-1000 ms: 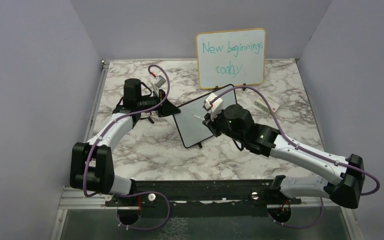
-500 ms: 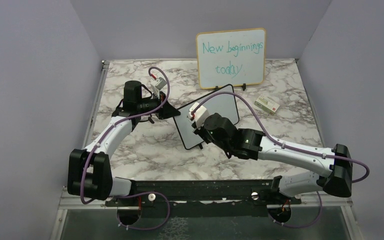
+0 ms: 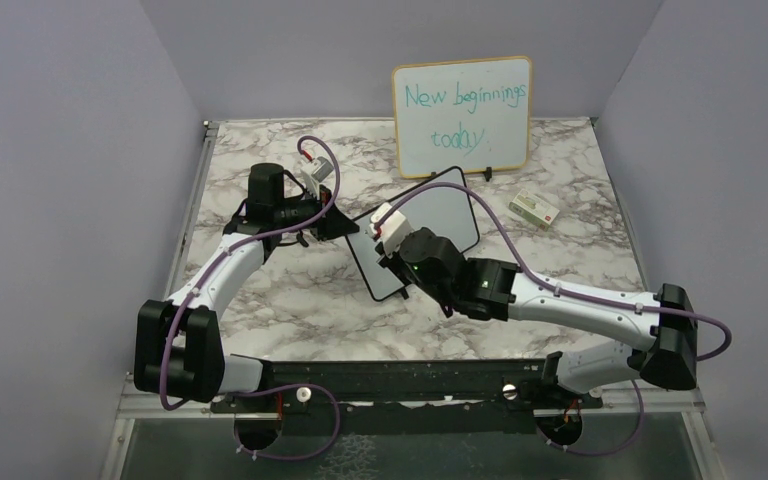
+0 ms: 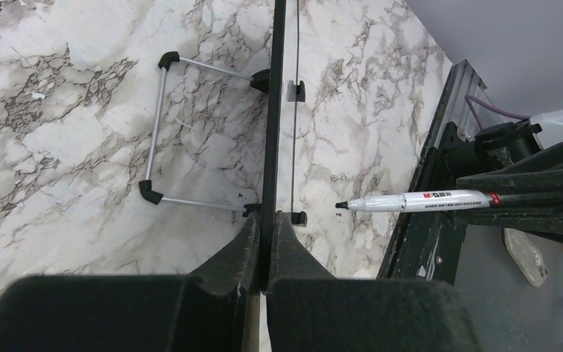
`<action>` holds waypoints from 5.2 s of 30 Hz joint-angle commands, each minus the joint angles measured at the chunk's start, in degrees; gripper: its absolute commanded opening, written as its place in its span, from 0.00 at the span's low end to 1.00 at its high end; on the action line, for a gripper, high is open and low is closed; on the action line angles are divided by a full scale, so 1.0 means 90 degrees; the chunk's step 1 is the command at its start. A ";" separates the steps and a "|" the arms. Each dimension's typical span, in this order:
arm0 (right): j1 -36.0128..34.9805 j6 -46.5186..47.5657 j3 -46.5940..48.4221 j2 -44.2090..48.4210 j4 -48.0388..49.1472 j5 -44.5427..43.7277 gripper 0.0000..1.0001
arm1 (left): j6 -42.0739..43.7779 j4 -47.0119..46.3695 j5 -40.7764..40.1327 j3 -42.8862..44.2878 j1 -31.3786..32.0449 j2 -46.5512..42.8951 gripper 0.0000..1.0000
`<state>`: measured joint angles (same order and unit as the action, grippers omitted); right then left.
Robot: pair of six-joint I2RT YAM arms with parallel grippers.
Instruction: Write a sentence on the whiteboard
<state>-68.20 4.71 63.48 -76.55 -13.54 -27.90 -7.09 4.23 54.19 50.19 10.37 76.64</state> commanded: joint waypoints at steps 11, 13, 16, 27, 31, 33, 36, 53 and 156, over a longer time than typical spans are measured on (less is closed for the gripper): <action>-0.0029 0.0199 -0.0018 -0.0342 0.0675 -0.0066 0.00 | 0.0222 0.0536 -0.0426 0.0055 0.0038 0.0038 0.00; -0.0029 0.0190 -0.0004 -0.0377 0.0676 0.0006 0.00 | 0.0222 0.0536 -0.0412 0.0063 0.0039 0.0047 0.00; -0.0029 0.0190 -0.0049 -0.0409 0.0780 -0.0030 0.00 | 0.0221 0.0531 -0.0416 0.0058 0.0055 0.0050 0.00; -0.0029 0.0224 0.0015 -0.0583 0.0840 -0.0007 0.01 | 0.0231 0.0536 -0.0387 0.0070 0.0097 0.0084 0.00; -0.0029 0.0233 -0.0001 -0.0587 0.0905 -0.0038 0.00 | 0.0229 0.0542 -0.0369 0.0068 0.0107 0.0100 0.00; -0.0029 0.0241 -0.0013 -0.0595 0.0948 -0.0062 0.00 | 0.0236 0.0543 -0.0367 0.0072 0.0113 0.0091 0.00; -0.0029 0.0248 -0.0015 -0.0605 0.0984 -0.0070 0.00 | 0.0241 0.0546 -0.0377 0.0067 0.0107 0.0097 0.00; -0.0029 0.0248 0.0005 -0.0776 0.1041 -0.0323 0.01 | 0.0288 0.0585 -0.0387 0.0070 0.0120 0.0090 0.00; -0.0029 0.0009 -0.0090 -0.0721 0.0546 0.0306 0.01 | 0.0398 0.0750 -0.0436 0.0114 0.0200 0.0191 0.00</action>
<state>-68.45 5.54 62.70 -83.13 -11.05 -26.89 -5.32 6.22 53.06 51.22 11.03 77.06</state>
